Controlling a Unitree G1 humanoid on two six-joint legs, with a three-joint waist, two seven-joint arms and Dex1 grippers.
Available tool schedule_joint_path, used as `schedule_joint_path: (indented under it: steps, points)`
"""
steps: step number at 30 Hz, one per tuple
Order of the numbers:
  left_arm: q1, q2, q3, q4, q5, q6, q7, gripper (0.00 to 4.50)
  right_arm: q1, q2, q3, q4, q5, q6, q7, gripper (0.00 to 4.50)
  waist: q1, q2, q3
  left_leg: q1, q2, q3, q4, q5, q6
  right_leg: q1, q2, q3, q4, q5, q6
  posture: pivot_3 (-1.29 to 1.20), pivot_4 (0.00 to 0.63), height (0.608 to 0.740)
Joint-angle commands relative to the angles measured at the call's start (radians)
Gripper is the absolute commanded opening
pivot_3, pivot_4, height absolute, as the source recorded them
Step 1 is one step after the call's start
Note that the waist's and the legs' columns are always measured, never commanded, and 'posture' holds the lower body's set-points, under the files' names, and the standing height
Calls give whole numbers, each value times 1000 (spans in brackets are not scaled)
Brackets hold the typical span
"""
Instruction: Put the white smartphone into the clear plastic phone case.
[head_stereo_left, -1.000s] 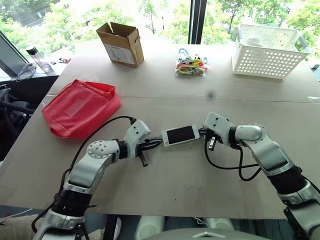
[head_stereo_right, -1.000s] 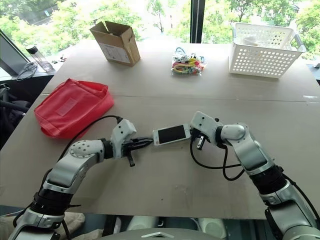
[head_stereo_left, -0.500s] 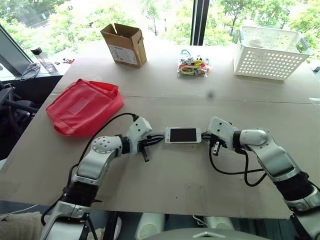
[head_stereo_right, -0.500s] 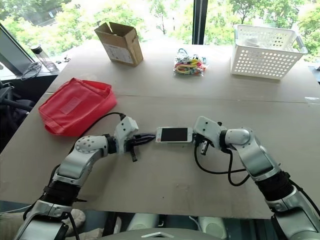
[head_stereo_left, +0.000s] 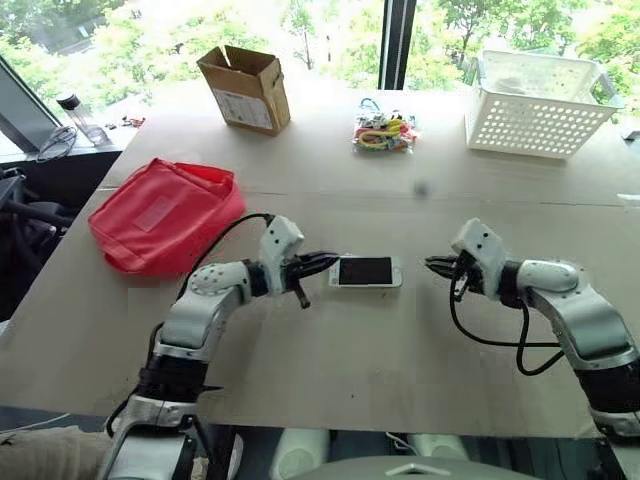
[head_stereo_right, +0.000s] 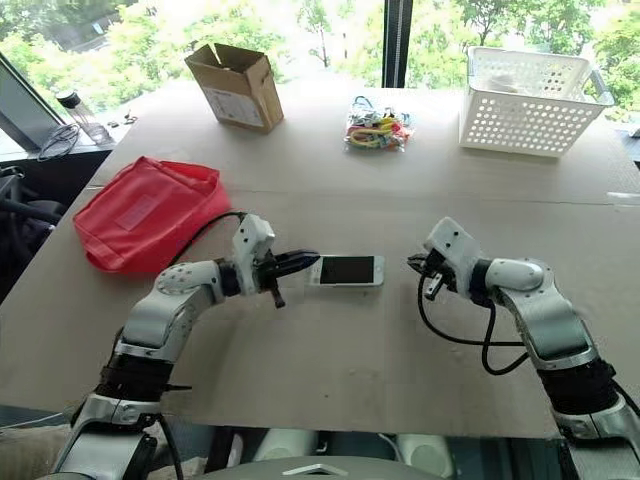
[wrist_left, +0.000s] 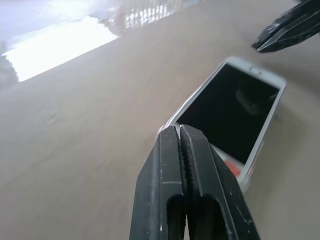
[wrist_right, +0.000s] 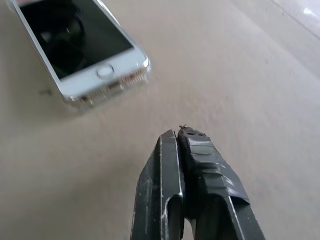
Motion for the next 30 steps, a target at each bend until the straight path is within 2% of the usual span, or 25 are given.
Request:
schedule_joint_path:
  steps: [1, 5, 9, 15, 19, 21, 26, 30]
  points:
    - [-14, -20, -48, 15, 31, 8, 10, 57, -71, 29, 44, -7, 33, 18, 14, 0, -2, 0, 0, 0, 0, 0, 0, 0, 0, 0, 1, 0, 0, 0, 0, 0, 150, 740]
    - [-28, -32, -89, 62, 74, -2, 18, 57, -148, 42, 120, 59, 17, 13, 39, 0, 3, 0, 0, -1, 1, -1, -1, 0, 0, -1, 2, -1, 0, 0, 0, 0, 150, 740]
    - [-29, -36, -100, 71, 92, -5, 24, 57, -213, 10, 229, 156, -38, 6, 97, 0, 6, 0, 0, -1, -1, 0, 0, 0, 0, -1, 1, 0, 0, 0, 0, 0, 150, 740]
    - [-5, -31, -104, 55, 106, -12, 33, 57, -238, -41, 409, 327, -134, 22, 186, 0, 6, -2, -8, 1, -1, 0, 0, 0, 0, 1, 0, 0, -1, 0, 0, 0, 150, 740]
    - [8, -34, -106, 49, 111, -16, 42, 57, -248, -25, 461, 424, -169, 4, 209, 0, 6, -3, -17, 6, 0, -1, 0, 0, 0, 6, -1, -1, -1, 0, 0, 0, 150, 740]
    - [12, -36, -108, 49, 113, -18, 46, 57, -252, -11, 476, 465, -181, 0, 215, 0, 6, -2, -21, 20, 0, -1, -3, 0, 0, 20, -1, -2, -5, -1, 0, 0, 150, 740]
    - [13, -40, -110, 66, 121, -30, 44, 57, -260, 27, 496, 572, -227, -42, 219, 0, 5, -4, -32, 33, 0, -2, -4, 0, 0, 34, -1, -1, -10, -5, 0, 0, 150, 740]
    - [7, -46, -110, 80, 129, -37, 41, 57, -259, 45, 497, 613, -245, -53, 226, 0, 4, -3, -42, 35, 1, -2, -4, 0, 0, 35, -1, -1, -10, -6, 0, 0, 150, 740]
